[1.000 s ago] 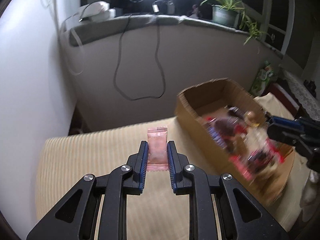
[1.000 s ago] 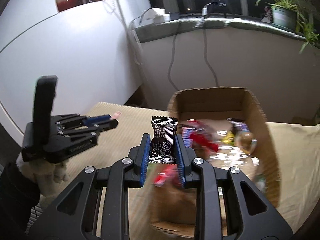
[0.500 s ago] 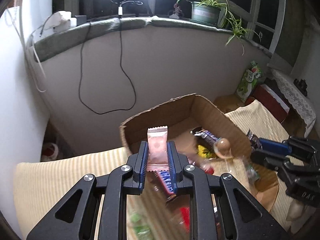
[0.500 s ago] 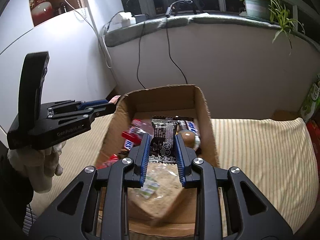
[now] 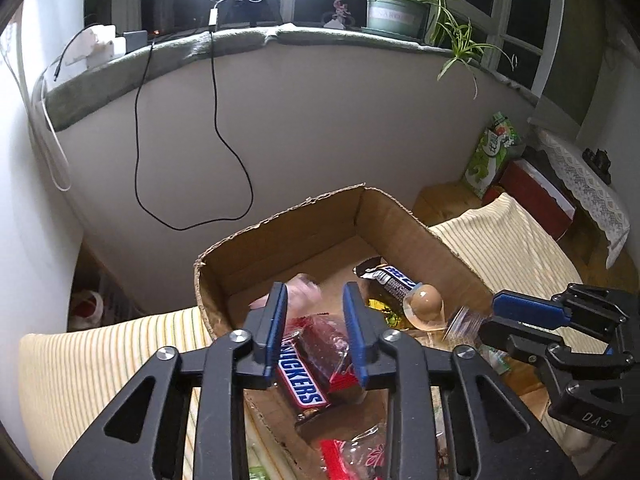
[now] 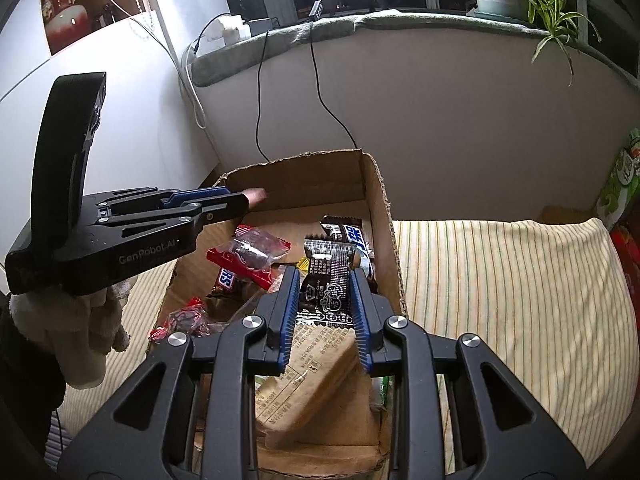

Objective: Organize snacks
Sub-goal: 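Carry the pink and black candies into the box and open both tools, then move the left tool to the small green jelly while the right tool reaches the green candy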

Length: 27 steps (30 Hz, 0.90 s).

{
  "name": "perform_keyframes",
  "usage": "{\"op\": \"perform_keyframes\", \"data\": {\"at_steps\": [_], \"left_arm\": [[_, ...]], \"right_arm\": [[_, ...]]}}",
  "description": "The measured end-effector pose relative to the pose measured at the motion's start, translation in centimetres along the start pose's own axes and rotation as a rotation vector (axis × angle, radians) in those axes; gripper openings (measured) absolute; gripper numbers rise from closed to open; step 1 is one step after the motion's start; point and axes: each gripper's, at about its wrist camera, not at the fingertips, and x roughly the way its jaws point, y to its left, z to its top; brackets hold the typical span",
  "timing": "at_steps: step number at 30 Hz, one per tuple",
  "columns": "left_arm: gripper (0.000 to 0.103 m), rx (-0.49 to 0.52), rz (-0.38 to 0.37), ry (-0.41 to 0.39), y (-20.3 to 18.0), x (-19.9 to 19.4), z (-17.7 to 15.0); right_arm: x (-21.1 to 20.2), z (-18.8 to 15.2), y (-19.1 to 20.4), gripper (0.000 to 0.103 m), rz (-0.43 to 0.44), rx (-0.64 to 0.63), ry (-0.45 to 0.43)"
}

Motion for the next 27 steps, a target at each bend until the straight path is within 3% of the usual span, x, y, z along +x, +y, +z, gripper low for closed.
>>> {"op": "perform_keyframes", "data": {"at_steps": [2, 3, 4, 7, 19, 25, 27], "left_arm": [[0.034, 0.005, -0.002, -0.002, -0.1, -0.2, 0.0], [0.035, 0.007, -0.001, -0.005, -0.2, -0.3, 0.0], [0.035, 0.008, -0.001, -0.007, -0.2, -0.4, 0.0], [0.035, 0.012, 0.006, -0.013, 0.0, -1.1, -0.1], [0.035, -0.062, 0.084, 0.005, 5.5, -4.3, -3.2], [0.035, -0.074, 0.071, 0.086, 6.3, -3.1, -5.5], [0.023, -0.071, 0.065, 0.110, 6.1, -2.5, -5.9]], "right_arm": [[-0.1, 0.0, 0.0, 0.028, -0.001, 0.000, 0.003], [-0.1, 0.0, 0.1, 0.036, -0.004, -0.003, 0.003], [-0.3, 0.0, 0.2, 0.052, -0.010, -0.008, 0.000], [-0.9, -0.1, 0.6, 0.073, -0.023, -0.022, -0.017], [-3.3, -0.9, 1.2, 0.078, 0.013, 0.006, -0.051], [-4.6, -1.6, 1.6, 0.078, 0.026, 0.008, -0.060], [-4.9, -1.9, 1.6, 0.078, 0.023, 0.006, -0.060]]}}
